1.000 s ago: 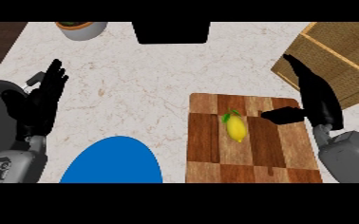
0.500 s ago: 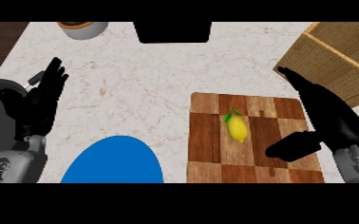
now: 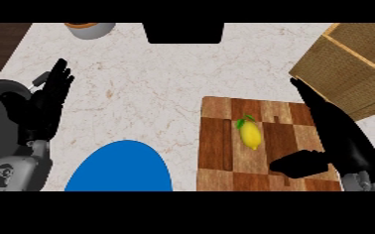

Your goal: Pick the lemon from the cutting board and place it in the basket

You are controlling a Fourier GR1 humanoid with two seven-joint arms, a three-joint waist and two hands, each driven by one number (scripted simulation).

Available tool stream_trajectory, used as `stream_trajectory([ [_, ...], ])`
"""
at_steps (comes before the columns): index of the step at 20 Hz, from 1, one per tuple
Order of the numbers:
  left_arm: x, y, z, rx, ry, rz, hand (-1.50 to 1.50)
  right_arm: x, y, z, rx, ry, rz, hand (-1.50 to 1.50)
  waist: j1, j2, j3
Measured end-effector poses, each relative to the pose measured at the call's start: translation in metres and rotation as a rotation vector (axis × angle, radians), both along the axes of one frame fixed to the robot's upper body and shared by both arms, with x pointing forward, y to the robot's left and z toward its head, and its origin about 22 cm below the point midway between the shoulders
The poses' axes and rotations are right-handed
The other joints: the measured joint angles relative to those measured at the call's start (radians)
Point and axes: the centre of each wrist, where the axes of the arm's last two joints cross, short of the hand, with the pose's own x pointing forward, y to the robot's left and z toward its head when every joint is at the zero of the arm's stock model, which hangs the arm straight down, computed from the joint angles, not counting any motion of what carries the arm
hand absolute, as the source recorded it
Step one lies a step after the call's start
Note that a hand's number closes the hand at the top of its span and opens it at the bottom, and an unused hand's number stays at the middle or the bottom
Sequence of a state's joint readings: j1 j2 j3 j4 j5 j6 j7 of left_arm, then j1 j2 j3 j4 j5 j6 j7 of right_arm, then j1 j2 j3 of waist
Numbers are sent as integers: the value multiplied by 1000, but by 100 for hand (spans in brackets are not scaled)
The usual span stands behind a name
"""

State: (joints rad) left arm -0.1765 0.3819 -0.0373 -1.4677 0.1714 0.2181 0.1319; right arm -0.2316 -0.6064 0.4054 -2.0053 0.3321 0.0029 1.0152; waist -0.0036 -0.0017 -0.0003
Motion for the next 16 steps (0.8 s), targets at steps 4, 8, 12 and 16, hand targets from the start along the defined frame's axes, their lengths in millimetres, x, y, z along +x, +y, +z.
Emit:
stream_trajectory([
  [4,2,-2,1,-1,2,2,0,-1,7,-24,13,3,-18,-150,2,1,0],
  [8,4,-2,-2,-3,-2,3,0,1,6,-50,28,-12,-10,-150,3,2,1],
  [12,-1,1,-4,0,0,0,0,0,7,-65,24,-51,-12,-150,3,1,1],
  [16,0,1,-6,-1,1,2,0,-4,9,-79,10,-74,-15,-150,3,1,0],
])
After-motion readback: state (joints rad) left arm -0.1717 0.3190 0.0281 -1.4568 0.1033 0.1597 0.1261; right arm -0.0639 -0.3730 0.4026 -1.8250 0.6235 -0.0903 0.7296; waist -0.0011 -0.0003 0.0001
